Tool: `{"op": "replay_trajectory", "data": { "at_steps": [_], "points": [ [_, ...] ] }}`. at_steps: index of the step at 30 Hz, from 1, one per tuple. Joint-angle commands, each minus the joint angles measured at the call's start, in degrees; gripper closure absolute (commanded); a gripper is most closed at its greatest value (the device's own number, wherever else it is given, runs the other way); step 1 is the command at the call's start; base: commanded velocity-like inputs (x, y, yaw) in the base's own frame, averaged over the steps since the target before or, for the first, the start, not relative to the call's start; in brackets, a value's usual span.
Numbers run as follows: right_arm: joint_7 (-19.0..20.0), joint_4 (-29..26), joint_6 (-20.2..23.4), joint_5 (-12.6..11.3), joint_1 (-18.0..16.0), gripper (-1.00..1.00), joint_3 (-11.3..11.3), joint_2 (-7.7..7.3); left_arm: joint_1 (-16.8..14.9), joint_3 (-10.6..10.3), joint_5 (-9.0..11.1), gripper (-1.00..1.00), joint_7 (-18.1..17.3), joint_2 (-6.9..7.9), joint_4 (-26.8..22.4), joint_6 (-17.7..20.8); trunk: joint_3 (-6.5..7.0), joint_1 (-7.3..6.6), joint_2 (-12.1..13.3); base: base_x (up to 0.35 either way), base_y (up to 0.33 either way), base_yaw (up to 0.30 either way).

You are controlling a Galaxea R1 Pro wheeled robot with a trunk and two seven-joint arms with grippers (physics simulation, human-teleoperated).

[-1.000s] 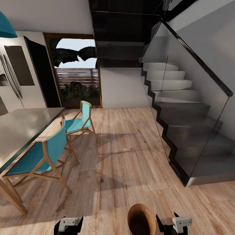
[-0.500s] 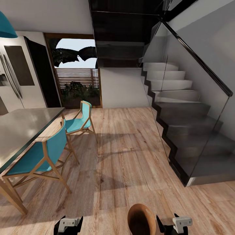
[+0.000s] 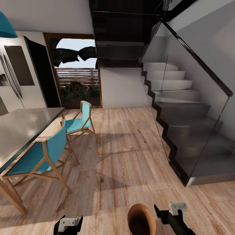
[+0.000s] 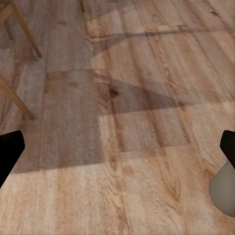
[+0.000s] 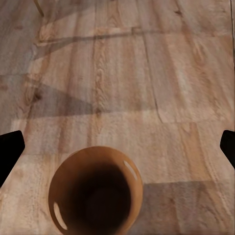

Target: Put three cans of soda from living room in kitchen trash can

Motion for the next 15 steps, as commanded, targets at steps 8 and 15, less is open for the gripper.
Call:
{"op": "replay_trajectory", "data": {
  "at_steps": [8,15],
  "points": [
    [-0.27,0.99,14.62,0.0,-11.79,-1.0,-0.45,-0.42,0.0,0.01,-0.07,-1.0,0.17,0.0,0.14,-0.06,0.0,0.0,0.0,0.0,0.0,0.0],
    [-0.11,8.97,25.87,0.12,-24.12,-1.0,-0.95,-0.94,0.0,-0.05,0.02,-1.0,0.14,0.0,0.01,-0.07,0.0,0.0,0.0,0.0,0.0,0.0]
  ]
}}
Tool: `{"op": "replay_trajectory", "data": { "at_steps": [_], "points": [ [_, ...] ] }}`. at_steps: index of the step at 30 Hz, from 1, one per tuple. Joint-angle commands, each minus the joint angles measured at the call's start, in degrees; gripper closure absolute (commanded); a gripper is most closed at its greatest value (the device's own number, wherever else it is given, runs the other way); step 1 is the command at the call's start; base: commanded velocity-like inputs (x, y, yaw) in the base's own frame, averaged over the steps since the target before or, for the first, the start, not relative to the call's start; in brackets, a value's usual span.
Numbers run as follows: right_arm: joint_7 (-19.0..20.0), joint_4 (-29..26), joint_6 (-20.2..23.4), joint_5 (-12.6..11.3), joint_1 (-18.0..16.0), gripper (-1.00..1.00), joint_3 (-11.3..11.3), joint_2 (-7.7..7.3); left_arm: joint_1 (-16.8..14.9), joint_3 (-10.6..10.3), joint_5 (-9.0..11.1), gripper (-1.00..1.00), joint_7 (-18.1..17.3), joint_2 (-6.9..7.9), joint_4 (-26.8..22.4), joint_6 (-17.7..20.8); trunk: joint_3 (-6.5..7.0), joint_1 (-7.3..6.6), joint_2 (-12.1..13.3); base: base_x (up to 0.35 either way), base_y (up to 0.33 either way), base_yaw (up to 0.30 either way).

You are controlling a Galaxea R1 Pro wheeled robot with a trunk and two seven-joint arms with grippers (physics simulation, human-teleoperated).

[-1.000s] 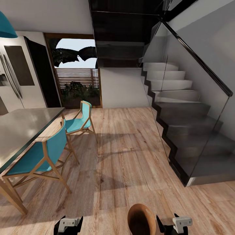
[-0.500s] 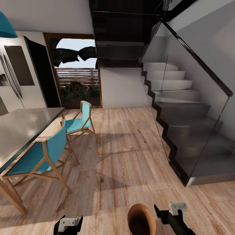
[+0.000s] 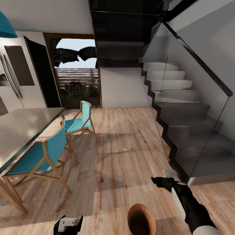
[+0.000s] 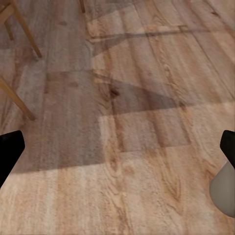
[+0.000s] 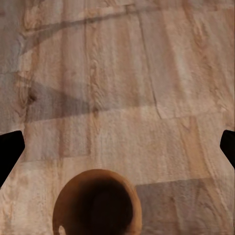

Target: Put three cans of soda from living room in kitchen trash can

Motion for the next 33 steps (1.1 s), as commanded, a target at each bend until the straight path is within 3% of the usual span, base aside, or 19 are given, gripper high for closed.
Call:
{"op": "replay_trajectory", "data": {
  "at_steps": [1,2,4,7,14,21,26,33],
  "points": [
    [0.08,2.35,1.89,0.05,-2.38,-1.0,-0.04,-0.31,0.0,0.0,0.01,-1.0,0.0,0.0,-0.14,0.0,-0.01,0.0,0.0,0.0,0.0,0.0],
    [0.18,4.96,3.43,0.09,-4.68,-1.0,-0.07,-0.75,0.0,-0.01,0.02,-1.0,-0.01,0.0,-0.25,0.0,-0.01,0.0,0.0,0.0,0.0,0.0],
    [0.48,18.77,7.11,0.23,-13.45,-1.0,0.02,-2.8,0.0,-0.01,0.03,-1.0,-0.06,0.0,-0.53,0.0,-0.01,0.0,0.0,0.0,0.0,0.0],
    [0.61,29.78,8.31,0.46,-19.22,-1.0,0.29,-3.79,0.0,0.01,0.05,-1.0,-0.1,0.0,-0.39,0.0,-0.01,0.0,0.0,0.0,0.0,0.0],
    [1.36,40.37,9.27,0.48,-26.0,-1.0,0.89,-4.03,0.0,-0.02,0.05,-1.0,-0.24,0.0,-0.69,0.0,-0.01,0.0,0.0,0.0,0.0,0.0],
    [2.82,42.88,10.09,0.55,-27.62,-1.0,1.28,-2.17,0.0,-0.03,0.05,-1.0,-0.27,0.0,-0.73,0.0,-0.01,0.0,0.0,0.0,0.0,0.0],
    [1.96,43.16,10.33,1.64,-27.82,-1.0,2.73,-0.12,0.0,-0.02,0.04,-1.0,-0.28,0.0,-0.64,0.0,-0.9,1.1,-2.01,0.0,0.0,0.0],
    [1.91,43.2,10.45,1.99,-27.87,-1.0,3.43,0.45,0.0,-0.03,0.04,-1.0,-0.28,-0.03,-0.52,0.0,-2.16,2.64,-4.81,0.0,0.0,0.0]
  ]
}}
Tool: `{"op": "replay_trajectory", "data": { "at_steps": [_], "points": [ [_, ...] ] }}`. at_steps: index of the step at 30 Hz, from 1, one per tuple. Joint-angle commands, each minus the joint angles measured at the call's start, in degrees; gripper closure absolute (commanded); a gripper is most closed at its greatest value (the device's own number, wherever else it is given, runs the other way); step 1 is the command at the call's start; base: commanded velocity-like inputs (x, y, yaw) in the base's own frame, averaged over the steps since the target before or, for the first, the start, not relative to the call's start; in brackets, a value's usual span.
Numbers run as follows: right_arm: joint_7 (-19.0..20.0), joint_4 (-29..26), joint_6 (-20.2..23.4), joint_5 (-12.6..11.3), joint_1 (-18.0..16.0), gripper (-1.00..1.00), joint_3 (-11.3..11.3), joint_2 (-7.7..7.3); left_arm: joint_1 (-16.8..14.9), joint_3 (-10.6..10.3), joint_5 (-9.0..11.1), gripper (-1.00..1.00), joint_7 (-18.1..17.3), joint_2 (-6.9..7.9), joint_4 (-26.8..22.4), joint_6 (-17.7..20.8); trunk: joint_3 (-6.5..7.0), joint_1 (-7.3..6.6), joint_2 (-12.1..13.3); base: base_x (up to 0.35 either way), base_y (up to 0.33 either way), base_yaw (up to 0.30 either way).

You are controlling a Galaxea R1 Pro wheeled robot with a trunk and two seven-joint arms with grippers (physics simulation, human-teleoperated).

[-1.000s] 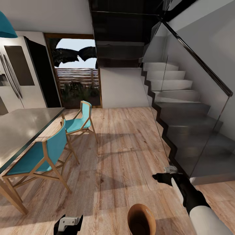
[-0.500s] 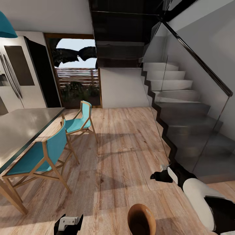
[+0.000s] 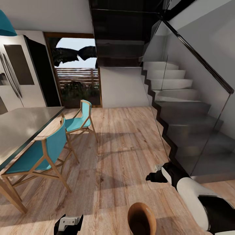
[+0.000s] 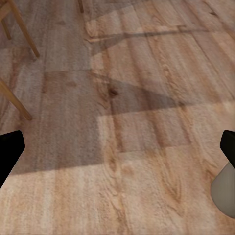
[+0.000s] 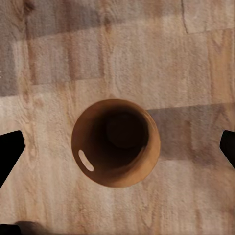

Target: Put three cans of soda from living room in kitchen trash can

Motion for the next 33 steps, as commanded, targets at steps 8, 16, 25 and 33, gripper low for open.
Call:
{"op": "replay_trajectory", "data": {
  "at_steps": [8,16,25,33],
  "points": [
    [-0.16,-0.21,3.69,-0.3,-0.01,-1.0,-0.47,0.07,0.0,0.0,0.0,-1.0,0.0,0.0,-0.13,0.0,-1.44,1.76,-3.22,0.0,0.0,0.0],
    [-0.23,-0.29,3.98,-0.19,-0.01,-1.0,-0.57,-0.12,0.0,0.0,0.0,-1.0,0.0,0.0,-0.05,0.0,-2.88,3.52,-6.43,0.0,0.0,0.0],
    [-0.22,-0.57,3.69,-0.07,-0.09,-1.0,-0.44,-0.87,0.0,0.0,0.0,-1.0,0.0,0.0,-0.06,0.0,-4.49,5.5,-10.04,0.0,0.0,0.0],
    [0.01,-2.14,3.68,-0.04,-0.02,-1.0,-0.26,-0.92,0.0,0.0,0.0,-1.0,0.0,0.0,-0.12,0.0,-5.93,7.25,-13.25,0.0,0.0,0.0]
  ]
}}
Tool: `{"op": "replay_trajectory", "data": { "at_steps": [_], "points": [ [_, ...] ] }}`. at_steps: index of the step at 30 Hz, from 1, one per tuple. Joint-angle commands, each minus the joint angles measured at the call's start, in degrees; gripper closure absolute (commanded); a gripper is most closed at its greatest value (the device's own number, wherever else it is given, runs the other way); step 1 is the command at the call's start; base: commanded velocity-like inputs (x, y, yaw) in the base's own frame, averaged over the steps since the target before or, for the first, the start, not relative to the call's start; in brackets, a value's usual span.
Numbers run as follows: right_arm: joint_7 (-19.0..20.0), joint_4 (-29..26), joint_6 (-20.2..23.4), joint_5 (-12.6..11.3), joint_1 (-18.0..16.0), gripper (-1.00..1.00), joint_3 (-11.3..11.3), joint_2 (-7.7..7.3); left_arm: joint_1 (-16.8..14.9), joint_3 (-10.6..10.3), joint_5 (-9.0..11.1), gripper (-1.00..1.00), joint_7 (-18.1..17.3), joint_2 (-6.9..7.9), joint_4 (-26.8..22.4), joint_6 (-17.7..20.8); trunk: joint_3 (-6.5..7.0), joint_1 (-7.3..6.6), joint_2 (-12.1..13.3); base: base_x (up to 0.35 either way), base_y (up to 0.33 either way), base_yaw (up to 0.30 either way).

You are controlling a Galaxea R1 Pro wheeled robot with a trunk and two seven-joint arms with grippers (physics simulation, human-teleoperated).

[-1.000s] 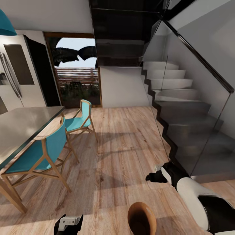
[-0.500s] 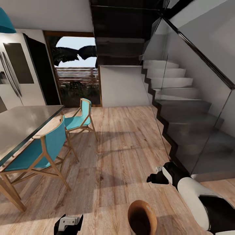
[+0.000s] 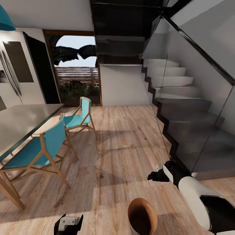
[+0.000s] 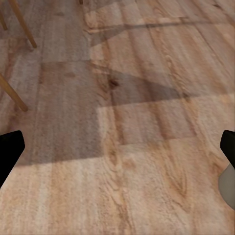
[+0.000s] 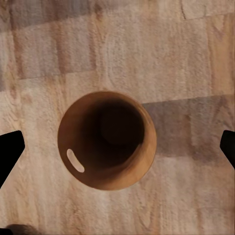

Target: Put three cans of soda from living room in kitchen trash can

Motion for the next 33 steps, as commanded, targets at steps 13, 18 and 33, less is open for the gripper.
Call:
{"op": "replay_trajectory", "data": {
  "at_steps": [13,18,33],
  "points": [
    [-0.15,-0.62,0.02,0.31,0.01,-1.0,0.12,-0.06,0.0,0.0,0.0,-1.0,0.0,-0.01,-0.02,0.0,-2.34,2.86,-5.23,0.0,0.0,0.0],
    [-0.25,-0.64,0.04,0.31,0.01,-1.0,0.09,-0.09,0.0,0.0,0.0,-1.0,0.0,-0.01,-0.05,0.0,-3.24,3.96,-7.23,0.0,0.0,0.0],
    [-0.17,-0.65,0.19,0.32,-0.02,-1.0,0.08,-0.4,0.0,0.0,0.0,-1.0,0.0,-0.02,-0.08,0.0,-6.65,7.25,-13.25,0.0,0.0,0.0]
  ]
}}
